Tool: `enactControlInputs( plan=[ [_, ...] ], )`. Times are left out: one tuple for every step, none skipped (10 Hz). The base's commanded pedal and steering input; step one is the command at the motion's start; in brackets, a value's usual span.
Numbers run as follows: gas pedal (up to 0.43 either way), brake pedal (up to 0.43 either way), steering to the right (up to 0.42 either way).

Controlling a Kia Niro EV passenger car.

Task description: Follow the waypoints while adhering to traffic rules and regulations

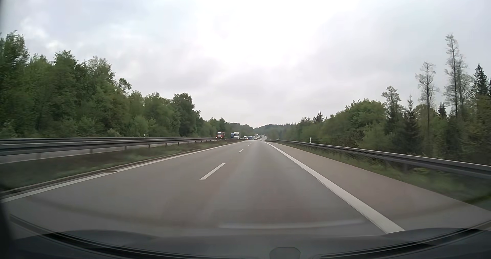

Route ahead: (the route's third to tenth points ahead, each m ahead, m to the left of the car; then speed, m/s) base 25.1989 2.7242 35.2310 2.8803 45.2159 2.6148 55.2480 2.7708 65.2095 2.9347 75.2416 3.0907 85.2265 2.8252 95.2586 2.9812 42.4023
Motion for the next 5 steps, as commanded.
enactControlInputs(
  plan=[
    [0.539,0.0,-0.003],
    [0.539,0.0,-0.004],
    [0.539,0.0,-0.003],
    [0.539,0.0,-0.003],
    [0.539,0.0,-0.003]
  ],
)
